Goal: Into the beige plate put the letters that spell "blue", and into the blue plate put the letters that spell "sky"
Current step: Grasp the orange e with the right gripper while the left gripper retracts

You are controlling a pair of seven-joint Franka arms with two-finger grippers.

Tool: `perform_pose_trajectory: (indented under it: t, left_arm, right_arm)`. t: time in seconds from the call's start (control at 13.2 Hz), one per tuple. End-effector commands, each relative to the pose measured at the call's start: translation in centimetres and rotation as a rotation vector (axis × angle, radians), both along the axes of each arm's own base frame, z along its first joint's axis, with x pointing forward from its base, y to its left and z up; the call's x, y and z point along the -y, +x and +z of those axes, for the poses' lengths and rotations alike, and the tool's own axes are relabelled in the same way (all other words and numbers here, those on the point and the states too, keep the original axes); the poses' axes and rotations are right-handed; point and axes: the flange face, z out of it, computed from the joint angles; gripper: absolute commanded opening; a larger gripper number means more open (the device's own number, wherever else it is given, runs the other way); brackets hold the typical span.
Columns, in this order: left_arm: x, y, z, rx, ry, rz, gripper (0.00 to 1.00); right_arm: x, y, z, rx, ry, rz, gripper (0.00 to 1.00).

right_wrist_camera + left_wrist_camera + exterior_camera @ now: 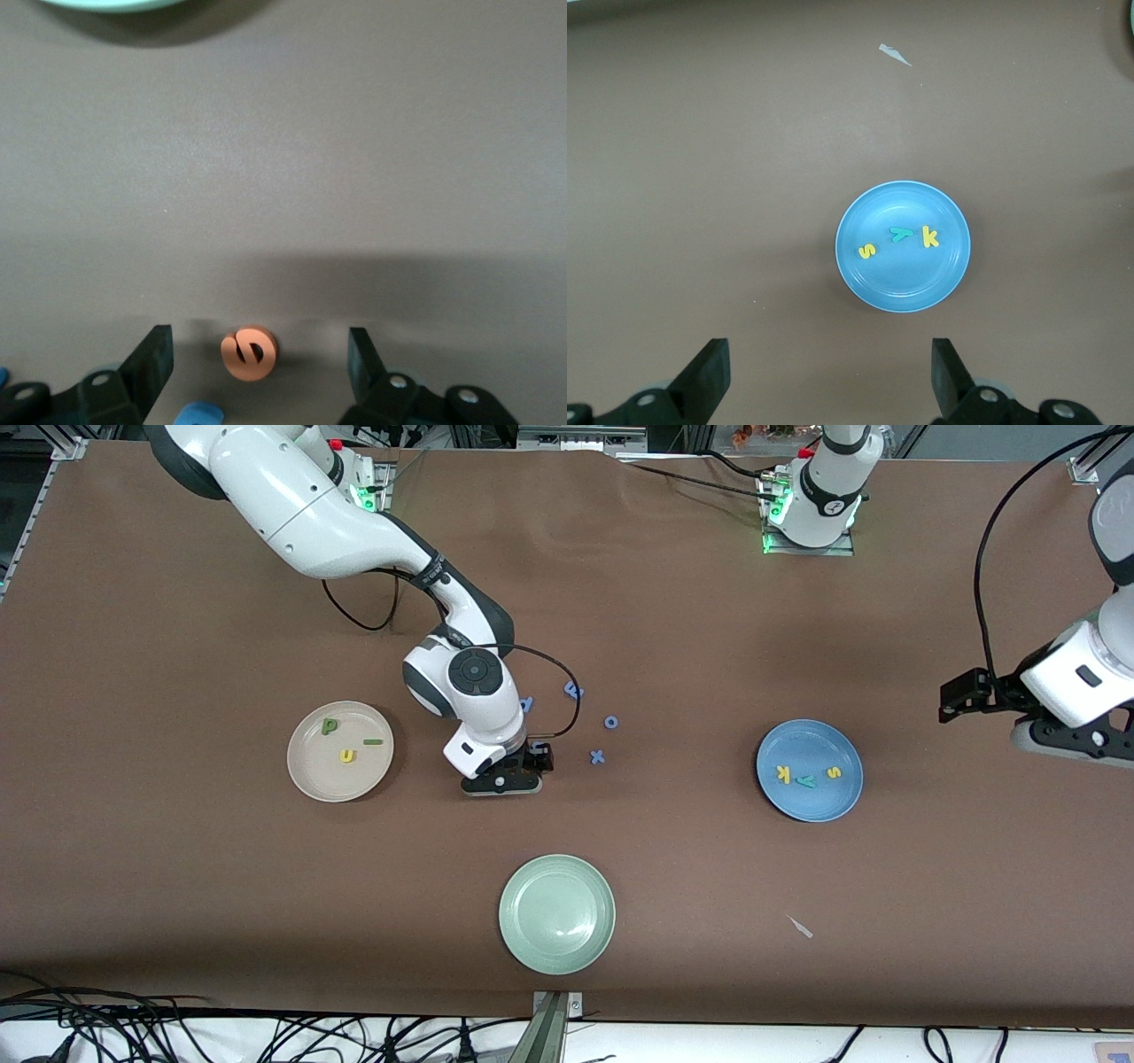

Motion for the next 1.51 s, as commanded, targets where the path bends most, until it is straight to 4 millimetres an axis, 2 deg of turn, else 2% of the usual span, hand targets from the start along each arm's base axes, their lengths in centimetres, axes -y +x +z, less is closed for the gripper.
perform_pose_trajectory:
  t: [0.0,0.15,0.23,0.38,0.53,0.68,0.91,0.98,1.13,1.44]
  left_arm:
    - [0.3,-2.4,0.8,0.02,-0.023,-0.001,1.0]
    - [-0.1,-3.1,0.9,0.009,-0.025,0.035,1.0]
    - [-0.9,-3.5,1.3,0.021,-0.03,0.107,1.0]
    - [-1.0,-3.9,3.0,0.062,-0.04,0.162,1.0]
    - [-1.0,-3.9,3.0,0.062,-0.041,0.159,1.0]
    - [-1.0,-3.9,3.0,0.059,-0.041,0.157,1.0]
    - [-1.1,-4.0,3.0,0.059,-0.041,0.159,1.0]
    - [-1.1,-3.9,3.1,0.06,-0.041,0.159,1.0]
    - [-1.2,-3.9,3.1,0.062,-0.042,0.162,1.0]
    - [-1.8,-3.8,3.6,0.072,-0.035,0.175,1.0]
  right_arm:
    - [-0.9,-0.1,-1.1,0.01,0.0,0.021,0.84]
    - [-0.9,-0.4,-1.7,0.003,-0.006,0.026,0.75]
    - [-0.9,-0.4,-1.8,0.001,-0.007,0.026,0.67]
    - [-0.8,-0.4,-1.8,0.0,-0.008,0.031,0.44]
    - [-0.6,-0.2,-1.6,0.001,-0.01,0.028,0.26]
    - [-0.3,0.1,-1.2,0.004,-0.009,0.027,0.19]
    - [0.8,0.5,-0.2,-0.01,-0.05,0.019,0.17]
    - [1.9,1.0,0.7,-0.01,-0.062,0.015,0.17]
    - [6.1,2.0,2.9,-0.032,-0.085,0.069,0.17]
    - [15.4,2.5,10.3,-0.131,-0.091,0.229,0.17]
